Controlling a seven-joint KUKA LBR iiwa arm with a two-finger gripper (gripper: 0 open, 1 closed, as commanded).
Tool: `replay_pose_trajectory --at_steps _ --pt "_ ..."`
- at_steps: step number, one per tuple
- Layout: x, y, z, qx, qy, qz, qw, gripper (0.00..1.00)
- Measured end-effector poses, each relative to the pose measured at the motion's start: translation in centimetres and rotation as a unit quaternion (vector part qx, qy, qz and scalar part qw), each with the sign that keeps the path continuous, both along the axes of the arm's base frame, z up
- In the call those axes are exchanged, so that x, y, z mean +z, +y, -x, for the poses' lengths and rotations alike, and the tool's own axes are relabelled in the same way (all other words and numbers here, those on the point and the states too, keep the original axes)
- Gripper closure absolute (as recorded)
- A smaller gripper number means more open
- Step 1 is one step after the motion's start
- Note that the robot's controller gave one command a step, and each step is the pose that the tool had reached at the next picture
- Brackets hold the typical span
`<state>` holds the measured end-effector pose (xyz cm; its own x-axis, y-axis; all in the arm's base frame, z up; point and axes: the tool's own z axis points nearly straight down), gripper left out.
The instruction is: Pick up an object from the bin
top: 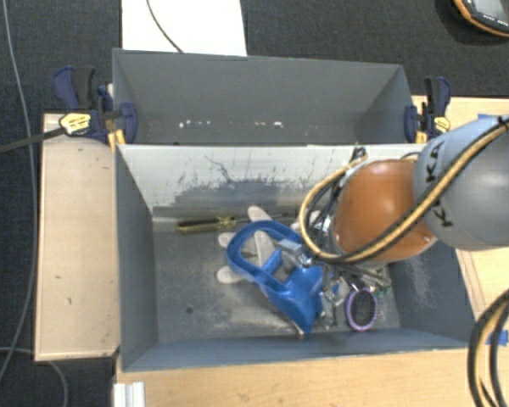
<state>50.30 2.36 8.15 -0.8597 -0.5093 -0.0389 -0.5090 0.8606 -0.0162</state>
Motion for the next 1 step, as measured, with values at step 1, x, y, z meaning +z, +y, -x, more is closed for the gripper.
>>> replay_pose_trajectory --at_steps 1 --pt "1.73 -0.33 0.5 -0.001 0.0042 0.001 1.0 0.0"
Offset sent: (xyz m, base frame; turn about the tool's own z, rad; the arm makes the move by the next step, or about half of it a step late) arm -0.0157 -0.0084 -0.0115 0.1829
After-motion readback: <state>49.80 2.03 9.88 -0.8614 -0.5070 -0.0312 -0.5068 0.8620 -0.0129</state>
